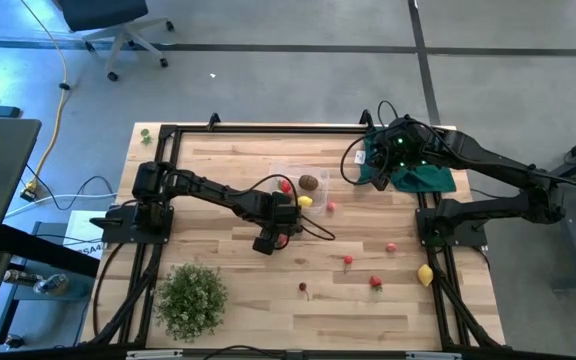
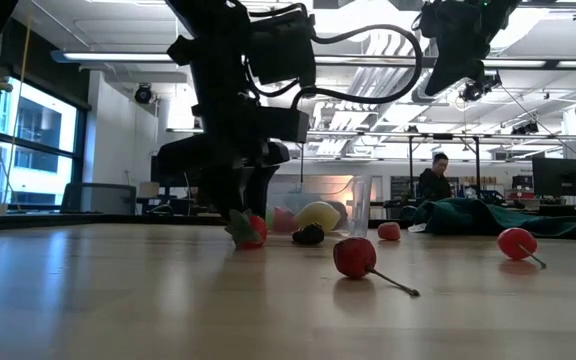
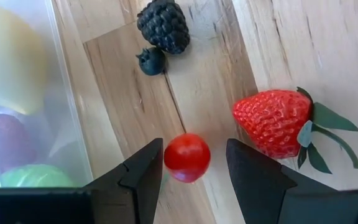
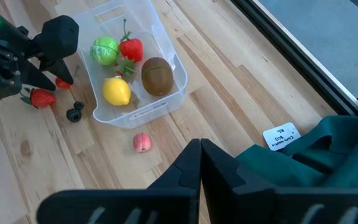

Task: Pick and placing Produce into tupperware
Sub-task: Put the red cherry into the transparent bin

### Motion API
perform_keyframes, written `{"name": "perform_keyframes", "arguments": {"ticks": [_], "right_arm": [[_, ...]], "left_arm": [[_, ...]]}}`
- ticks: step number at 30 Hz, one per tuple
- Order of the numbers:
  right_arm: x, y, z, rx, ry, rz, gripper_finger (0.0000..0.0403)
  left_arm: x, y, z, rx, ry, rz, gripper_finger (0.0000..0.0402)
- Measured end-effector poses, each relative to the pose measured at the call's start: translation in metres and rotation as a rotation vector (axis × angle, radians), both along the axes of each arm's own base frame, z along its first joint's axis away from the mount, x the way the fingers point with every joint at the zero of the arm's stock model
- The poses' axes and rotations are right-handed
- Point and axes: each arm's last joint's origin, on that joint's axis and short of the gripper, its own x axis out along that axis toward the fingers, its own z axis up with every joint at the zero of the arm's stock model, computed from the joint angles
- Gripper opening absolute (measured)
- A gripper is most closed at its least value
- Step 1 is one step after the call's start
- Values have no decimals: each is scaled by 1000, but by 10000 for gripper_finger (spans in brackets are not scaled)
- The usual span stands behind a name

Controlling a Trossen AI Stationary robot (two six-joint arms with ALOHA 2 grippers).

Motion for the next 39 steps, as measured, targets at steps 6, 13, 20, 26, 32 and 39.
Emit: {"name": "perform_keyframes", "arguments": {"ticks": [6,13,20,26,32,39], "right_arm": [[0,0,0,0,0,0,0],[0,0,0,0,0,0,0],[0,0,0,0,0,0,0],[0,0,0,0,0,0,0],[0,0,0,0,0,0,0],[0,0,0,0,0,0,0]], "left_arm": [[0,0,0,-12,2,-3,165],[-1,0,0,-12,8,-3,165],[-1,0,0,-13,11,-3,165],[-1,0,0,-12,11,-2,165],[0,0,0,-15,2,14,130],[0,0,1,-17,-2,27,95]]}}
